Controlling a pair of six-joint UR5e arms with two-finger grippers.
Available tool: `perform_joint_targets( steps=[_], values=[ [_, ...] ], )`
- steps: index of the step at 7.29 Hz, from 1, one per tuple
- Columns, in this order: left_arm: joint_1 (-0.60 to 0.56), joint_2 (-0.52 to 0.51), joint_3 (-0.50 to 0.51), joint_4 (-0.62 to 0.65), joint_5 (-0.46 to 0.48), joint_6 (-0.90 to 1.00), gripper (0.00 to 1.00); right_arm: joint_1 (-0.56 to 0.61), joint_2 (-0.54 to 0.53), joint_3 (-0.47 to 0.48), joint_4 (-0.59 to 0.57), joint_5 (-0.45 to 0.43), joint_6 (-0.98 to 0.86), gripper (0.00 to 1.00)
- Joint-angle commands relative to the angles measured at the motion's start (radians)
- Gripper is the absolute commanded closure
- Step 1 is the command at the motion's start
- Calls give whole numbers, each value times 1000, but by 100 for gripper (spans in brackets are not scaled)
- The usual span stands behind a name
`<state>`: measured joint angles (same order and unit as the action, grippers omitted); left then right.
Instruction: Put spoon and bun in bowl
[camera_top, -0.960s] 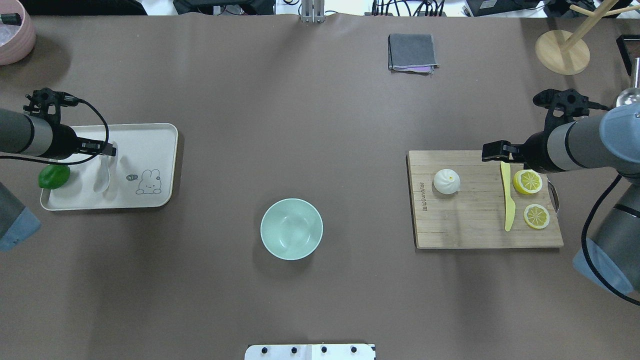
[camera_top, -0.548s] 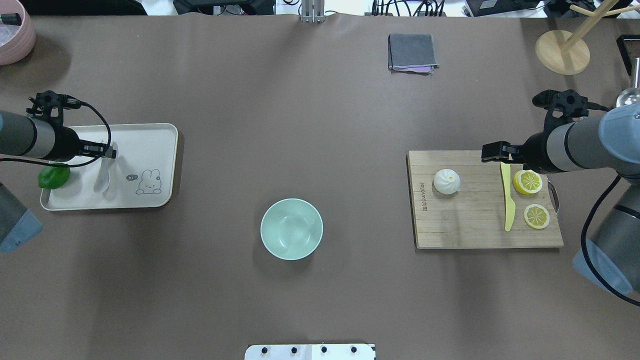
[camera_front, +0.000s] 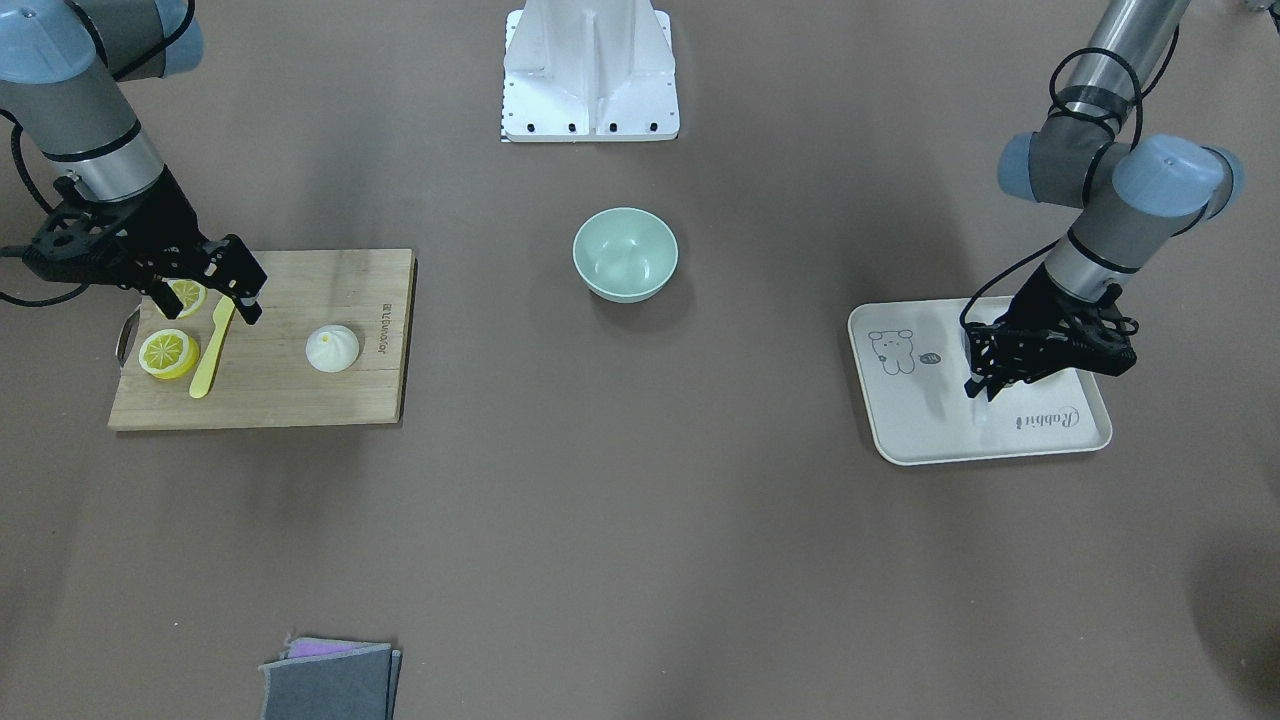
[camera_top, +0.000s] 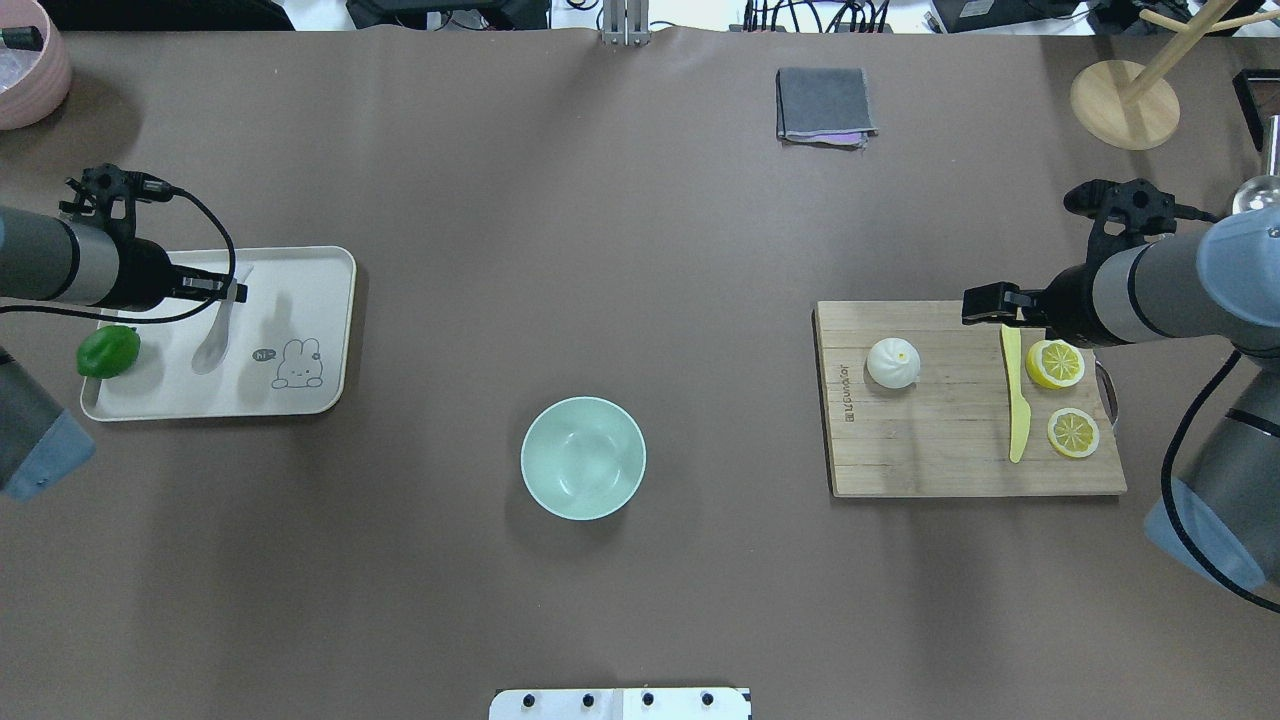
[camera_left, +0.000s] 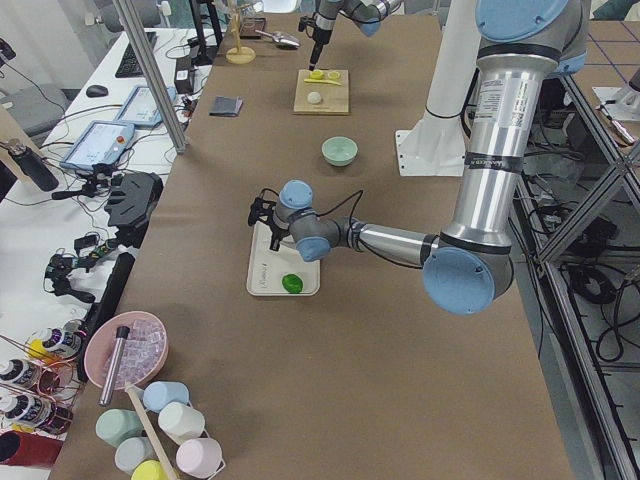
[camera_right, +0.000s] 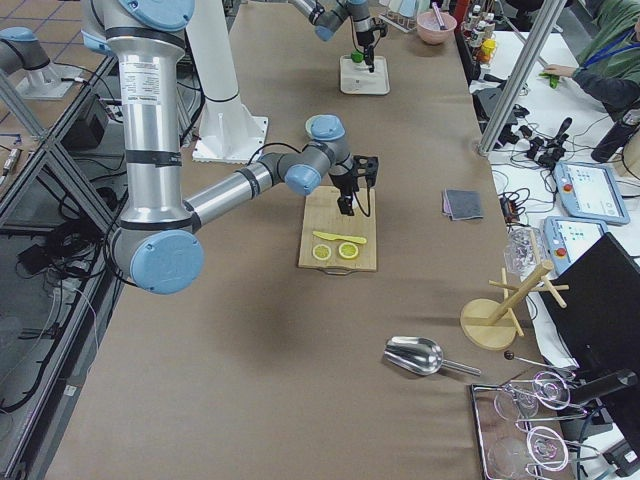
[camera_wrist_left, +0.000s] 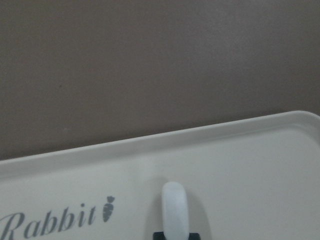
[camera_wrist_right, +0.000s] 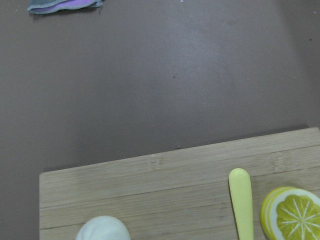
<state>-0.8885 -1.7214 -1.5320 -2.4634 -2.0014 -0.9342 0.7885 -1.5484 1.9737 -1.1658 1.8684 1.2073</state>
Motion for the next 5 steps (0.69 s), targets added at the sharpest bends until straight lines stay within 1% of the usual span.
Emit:
perform_joint_targets(
  steps=[1,2,3,4,5],
  values=[
    [35,-50,-164,119,4,-180,100,-2,1,1,0,0,0,1],
    [113,-61,-222,132,59,-290,100,-5,2,1,0,0,2,1],
    [234,-111,-247,136,181,-414,100,-3,2,1,0,0,3,1],
    [343,-171,-246,167,307,-487,100,-5,2,2,0,0,2,1],
    [441,-278,-243,281,397,-555,100,-5,1,4,0,0,2,1]
  ],
)
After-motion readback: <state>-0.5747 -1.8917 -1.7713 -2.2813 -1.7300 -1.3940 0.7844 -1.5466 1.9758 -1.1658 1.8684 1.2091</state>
